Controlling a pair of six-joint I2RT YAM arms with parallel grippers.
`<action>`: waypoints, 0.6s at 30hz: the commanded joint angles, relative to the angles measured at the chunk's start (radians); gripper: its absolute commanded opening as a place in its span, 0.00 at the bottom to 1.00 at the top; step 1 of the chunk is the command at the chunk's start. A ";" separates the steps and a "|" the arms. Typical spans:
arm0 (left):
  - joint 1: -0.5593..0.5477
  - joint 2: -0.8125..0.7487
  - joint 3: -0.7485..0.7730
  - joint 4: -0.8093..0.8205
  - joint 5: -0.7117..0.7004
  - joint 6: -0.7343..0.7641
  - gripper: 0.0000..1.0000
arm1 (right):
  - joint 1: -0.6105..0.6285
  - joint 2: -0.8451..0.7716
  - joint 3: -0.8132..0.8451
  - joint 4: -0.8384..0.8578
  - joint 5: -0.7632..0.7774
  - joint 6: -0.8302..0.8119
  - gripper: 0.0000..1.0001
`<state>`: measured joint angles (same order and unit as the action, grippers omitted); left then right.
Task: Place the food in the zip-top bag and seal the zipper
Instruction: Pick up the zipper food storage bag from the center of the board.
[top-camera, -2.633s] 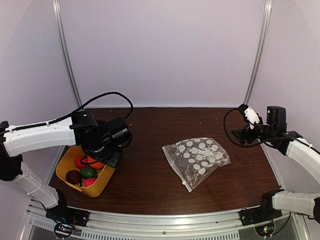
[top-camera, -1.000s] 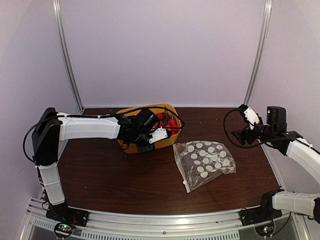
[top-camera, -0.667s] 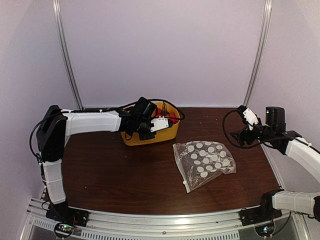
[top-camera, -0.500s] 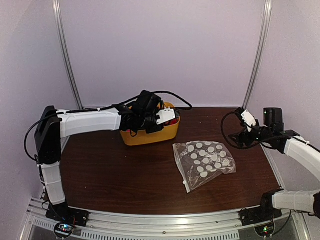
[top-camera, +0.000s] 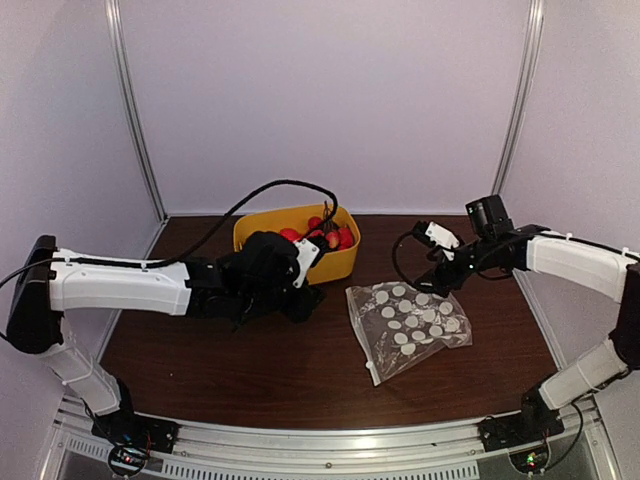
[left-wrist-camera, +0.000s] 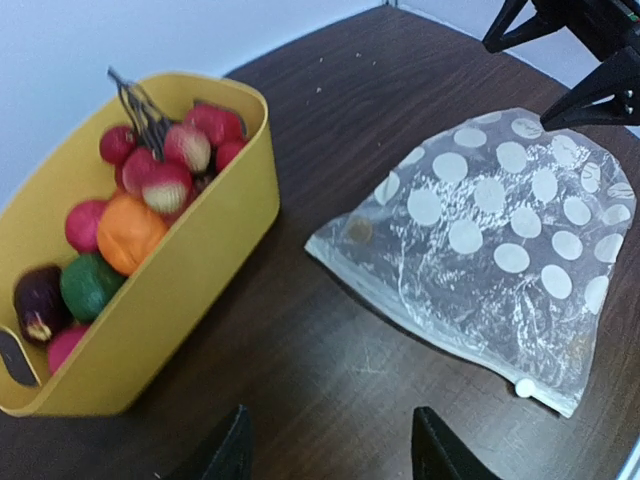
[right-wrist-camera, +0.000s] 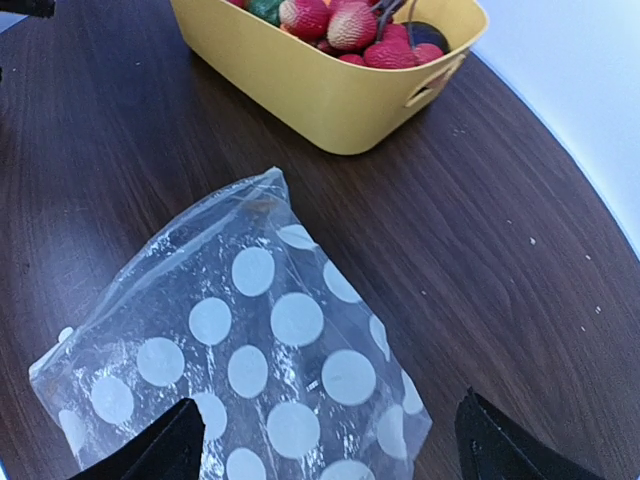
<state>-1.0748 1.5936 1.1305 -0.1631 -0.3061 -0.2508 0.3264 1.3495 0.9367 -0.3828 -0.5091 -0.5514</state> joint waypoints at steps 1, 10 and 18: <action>0.005 -0.104 -0.199 0.255 0.070 -0.319 0.56 | 0.034 0.188 0.149 -0.108 -0.016 -0.035 0.87; 0.004 -0.149 -0.403 0.511 0.091 -0.552 0.63 | 0.067 0.448 0.285 -0.225 -0.030 -0.102 0.82; 0.008 -0.062 -0.433 0.641 0.123 -0.663 0.63 | 0.072 0.439 0.322 -0.276 -0.017 -0.090 0.11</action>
<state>-1.0695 1.4990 0.7204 0.3561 -0.2108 -0.8333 0.3954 1.8370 1.2160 -0.5995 -0.5209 -0.6361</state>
